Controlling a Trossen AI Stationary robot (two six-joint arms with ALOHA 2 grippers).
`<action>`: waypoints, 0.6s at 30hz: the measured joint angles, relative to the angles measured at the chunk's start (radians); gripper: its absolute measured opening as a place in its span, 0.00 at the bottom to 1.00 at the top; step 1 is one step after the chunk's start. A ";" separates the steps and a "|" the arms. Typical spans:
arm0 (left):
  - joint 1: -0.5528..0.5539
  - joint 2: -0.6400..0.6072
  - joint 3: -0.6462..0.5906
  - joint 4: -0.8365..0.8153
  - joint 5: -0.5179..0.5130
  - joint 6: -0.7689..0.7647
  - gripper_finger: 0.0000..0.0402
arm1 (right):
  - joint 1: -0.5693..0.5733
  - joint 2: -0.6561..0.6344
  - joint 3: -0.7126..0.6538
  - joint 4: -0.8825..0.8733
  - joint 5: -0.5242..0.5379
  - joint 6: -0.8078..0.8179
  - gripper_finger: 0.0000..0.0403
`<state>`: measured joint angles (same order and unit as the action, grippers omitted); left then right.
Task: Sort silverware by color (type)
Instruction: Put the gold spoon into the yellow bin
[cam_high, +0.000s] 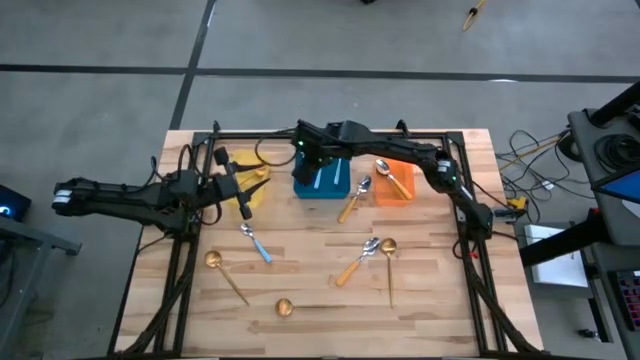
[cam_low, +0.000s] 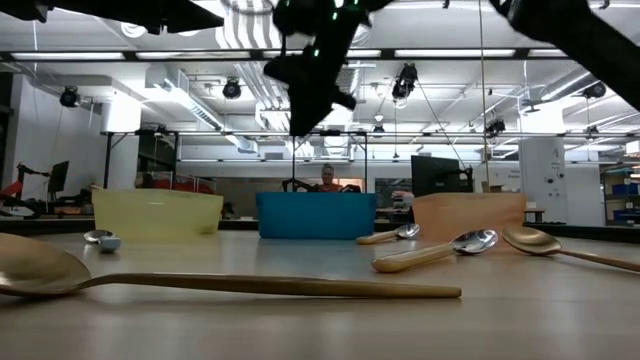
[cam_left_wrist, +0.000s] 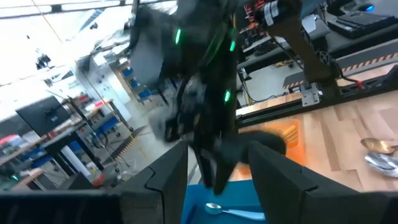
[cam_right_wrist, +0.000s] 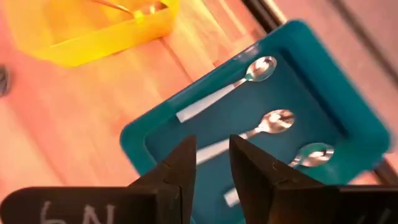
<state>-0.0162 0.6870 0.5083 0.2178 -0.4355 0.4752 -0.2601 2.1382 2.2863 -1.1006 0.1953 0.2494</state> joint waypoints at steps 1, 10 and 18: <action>0.000 0.000 0.000 -0.004 0.000 -0.012 0.38 | 0.014 -0.017 -0.007 -0.001 0.014 -0.027 0.20; 0.000 0.002 0.000 -0.131 0.002 -0.292 0.38 | 0.099 -0.181 -0.218 0.084 0.015 -0.180 0.17; -0.016 0.017 0.000 -0.238 0.005 -0.498 0.38 | 0.108 -0.392 -0.648 0.387 0.015 -0.158 0.17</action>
<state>-0.0326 0.7041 0.5087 -0.0200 -0.4306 -0.0231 -0.1524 1.7466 1.6386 -0.7134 0.2108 0.0914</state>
